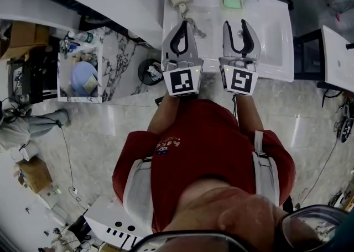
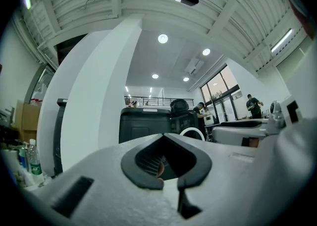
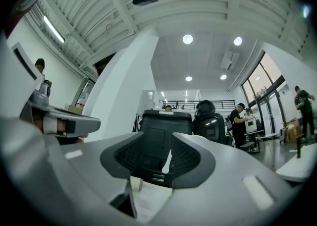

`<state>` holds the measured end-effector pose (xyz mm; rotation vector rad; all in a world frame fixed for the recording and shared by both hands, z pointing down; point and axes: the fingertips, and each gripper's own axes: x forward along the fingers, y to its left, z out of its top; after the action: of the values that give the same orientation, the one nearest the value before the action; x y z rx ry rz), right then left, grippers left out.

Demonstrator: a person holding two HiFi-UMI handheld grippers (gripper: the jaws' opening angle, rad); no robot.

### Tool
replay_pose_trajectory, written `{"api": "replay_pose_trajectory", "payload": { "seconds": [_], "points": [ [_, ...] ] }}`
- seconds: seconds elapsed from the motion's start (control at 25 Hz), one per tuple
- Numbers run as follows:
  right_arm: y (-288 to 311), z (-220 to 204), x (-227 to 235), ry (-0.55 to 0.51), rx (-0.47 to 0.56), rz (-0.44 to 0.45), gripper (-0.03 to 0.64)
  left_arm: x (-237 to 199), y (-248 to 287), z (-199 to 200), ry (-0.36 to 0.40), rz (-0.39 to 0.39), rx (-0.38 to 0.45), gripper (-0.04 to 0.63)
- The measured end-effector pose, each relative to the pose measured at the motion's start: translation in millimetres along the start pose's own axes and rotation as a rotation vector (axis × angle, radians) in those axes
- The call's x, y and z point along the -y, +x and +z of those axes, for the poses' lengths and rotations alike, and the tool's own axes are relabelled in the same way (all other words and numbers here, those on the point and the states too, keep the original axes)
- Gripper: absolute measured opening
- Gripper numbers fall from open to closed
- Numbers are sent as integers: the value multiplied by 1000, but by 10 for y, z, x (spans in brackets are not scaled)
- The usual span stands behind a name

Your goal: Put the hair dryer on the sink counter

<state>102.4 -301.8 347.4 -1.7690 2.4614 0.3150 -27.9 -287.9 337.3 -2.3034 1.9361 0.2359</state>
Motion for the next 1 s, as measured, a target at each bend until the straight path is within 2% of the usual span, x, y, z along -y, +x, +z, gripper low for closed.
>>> {"api": "replay_pose_trajectory", "payload": {
  "seconds": [0.16,0.28,0.84,1.0],
  "points": [
    [36,118,0,16,55,-3,159,1,-3,0,-1,1,-1,2],
    [55,160,-35,19,75,6,121,-14,-5,6,1,3,0,1],
    [71,161,-178,20,90,44,11,-71,8,-35,7,7,-8,2],
    [52,90,-168,12,63,46,2,-68,14,-21,8,5,1,2]
  ]
}}
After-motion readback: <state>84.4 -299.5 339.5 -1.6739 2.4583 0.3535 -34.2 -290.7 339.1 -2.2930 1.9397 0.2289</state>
